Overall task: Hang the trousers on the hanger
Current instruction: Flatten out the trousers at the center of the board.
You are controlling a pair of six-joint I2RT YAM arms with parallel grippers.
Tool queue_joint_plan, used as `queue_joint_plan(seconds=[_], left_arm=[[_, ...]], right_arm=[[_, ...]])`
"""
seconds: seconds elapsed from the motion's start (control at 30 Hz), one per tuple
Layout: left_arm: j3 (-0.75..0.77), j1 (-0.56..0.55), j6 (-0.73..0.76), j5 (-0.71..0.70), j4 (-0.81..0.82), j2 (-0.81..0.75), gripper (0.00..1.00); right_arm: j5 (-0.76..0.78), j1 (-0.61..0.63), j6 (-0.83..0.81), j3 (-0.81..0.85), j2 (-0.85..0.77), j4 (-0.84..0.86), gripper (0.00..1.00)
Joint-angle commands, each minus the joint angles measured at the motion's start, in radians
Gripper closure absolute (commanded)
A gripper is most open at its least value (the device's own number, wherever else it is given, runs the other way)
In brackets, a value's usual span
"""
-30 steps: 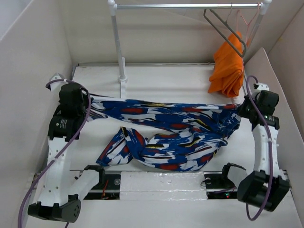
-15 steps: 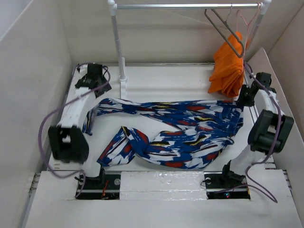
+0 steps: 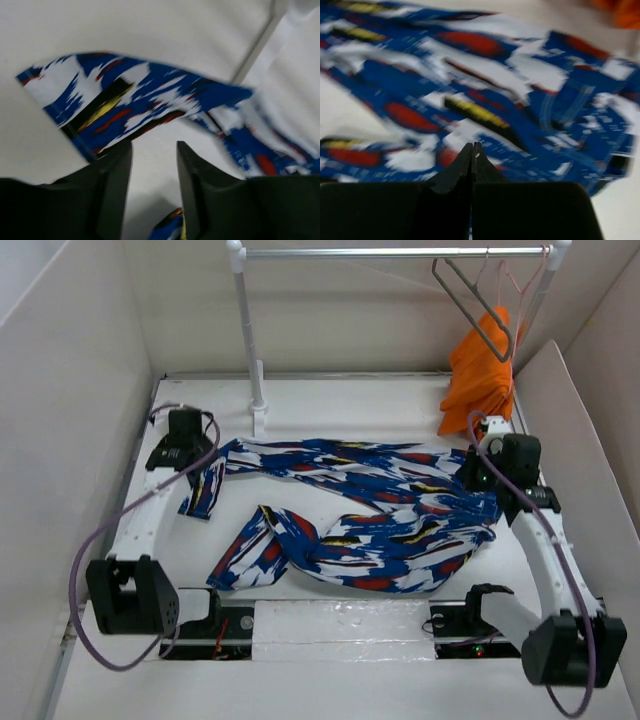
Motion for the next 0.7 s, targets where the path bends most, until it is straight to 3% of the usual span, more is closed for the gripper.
queue_joint_plan(seconds=[0.0,0.07,0.1,0.2,0.23,0.33,0.43,0.67], left_arm=[[-0.184,0.011,-0.063,0.059,0.083,-0.132,0.67],[-0.249,0.011,-0.046,0.019,0.068,-0.183,0.85],[-0.259,0.011,-0.046,0.019,0.027,-0.176,0.86],[-0.329,0.011,-0.093,0.019,-0.011,-0.081,0.85],[-0.341,0.011,-0.103,0.007,-0.001,-0.032,0.75],[-0.360,0.011,-0.123,-0.036,0.028,0.037,0.68],[-0.360,0.011,-0.126,-0.067,0.038,0.066,0.54],[-0.309,0.011,-0.138,-0.150,0.028,0.154,0.51]], right_arm=[[-0.088,0.056,-0.007,-0.095,-0.163,0.003,1.00],[-0.105,0.098,-0.057,-0.103,-0.200,-0.082,0.93],[-0.108,0.113,-0.071,-0.109,-0.218,-0.100,0.72],[-0.113,0.148,-0.107,-0.129,-0.228,-0.146,0.46],[-0.131,0.149,-0.108,-0.139,-0.234,-0.138,0.44],[-0.187,0.158,-0.111,-0.161,-0.240,-0.112,0.43],[-0.199,0.168,-0.143,-0.152,-0.231,-0.109,0.43],[-0.231,0.219,-0.167,-0.150,-0.200,-0.118,0.43]])
